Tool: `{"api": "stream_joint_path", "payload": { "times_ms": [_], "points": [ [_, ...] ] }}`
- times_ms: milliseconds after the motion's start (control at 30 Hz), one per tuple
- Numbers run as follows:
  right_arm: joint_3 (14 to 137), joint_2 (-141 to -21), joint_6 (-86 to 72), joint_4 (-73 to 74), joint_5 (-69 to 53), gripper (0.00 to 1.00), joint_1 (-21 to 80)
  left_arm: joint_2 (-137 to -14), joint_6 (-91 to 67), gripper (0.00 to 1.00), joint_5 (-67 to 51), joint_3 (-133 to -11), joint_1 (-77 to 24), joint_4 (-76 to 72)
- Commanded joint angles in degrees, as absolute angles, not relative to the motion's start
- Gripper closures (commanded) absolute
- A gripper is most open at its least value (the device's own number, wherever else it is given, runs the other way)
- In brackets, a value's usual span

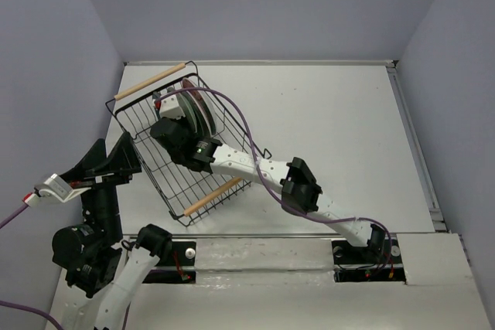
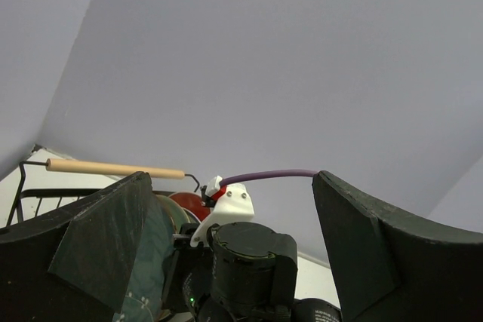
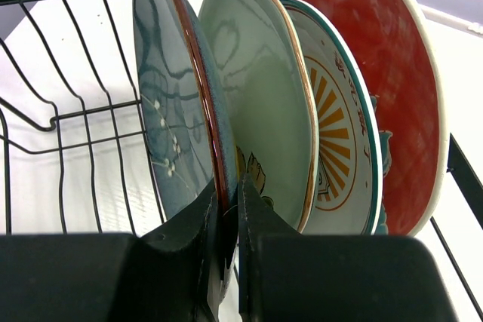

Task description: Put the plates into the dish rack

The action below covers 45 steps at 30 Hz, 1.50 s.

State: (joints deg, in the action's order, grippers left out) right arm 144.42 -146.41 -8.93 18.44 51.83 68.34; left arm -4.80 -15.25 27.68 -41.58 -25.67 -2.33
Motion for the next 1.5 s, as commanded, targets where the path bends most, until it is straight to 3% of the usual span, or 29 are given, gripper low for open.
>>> {"api": "stream_joint_path", "payload": {
  "times_ms": [0,333,367,500,767,933,1067,1200,1300,1467],
  "points": [
    [147.48,-143.61,-12.75,5.27,51.33,0.93,70.22,-3.78,-14.5,0.01,28.83,-40.96,-25.75,-5.1],
    [145.64,-144.14,-10.99,2.55,49.75,0.92,70.75,-3.52,-14.5,0.01,28.92,-40.87,-25.75,-4.92],
    [145.29,-144.14,-10.99,2.55,49.75,0.89,70.75,-3.52,-14.5,0.01,28.92,-40.87,-25.75,-4.83],
    [143.88,-143.7,-10.64,2.46,49.83,0.59,70.75,-3.78,-14.5,0.01,28.83,-40.87,-25.84,-4.75],
    [139.05,-138.09,-10.28,0.97,47.03,0.39,70.75,-4.48,-14.76,0.01,28.65,-40.52,-25.58,-4.92],
    [132.64,-130.62,-10.72,0.88,43.16,0.19,70.75,-6.41,-15.47,0.01,27.86,-40.6,-24.96,-5.1],
    [121.59,-121.4,-11.08,0.7,41.22,0.0,70.75,-8.08,-16.61,0.01,26.46,-41.04,-24.61,-5.01],
    [111.56,-110.42,-4.26,-3.23,48.66,0.0,70.75,-9.58,-16.79,0.01,23.21,-42.01,-24.7,-5.62],
    [94.12,-99.0,1.82,-6.32,56.15,0.0,68.04,-10.37,-16.87,0.01,19.61,-42.8,-24.7,-5.71],
    [70.61,-75.63,-1.22,-6.59,57.13,0.0,63.2,-13.18,-17.67,0.01,12.07,-43.86,-24.7,-5.45]
  ]
}}
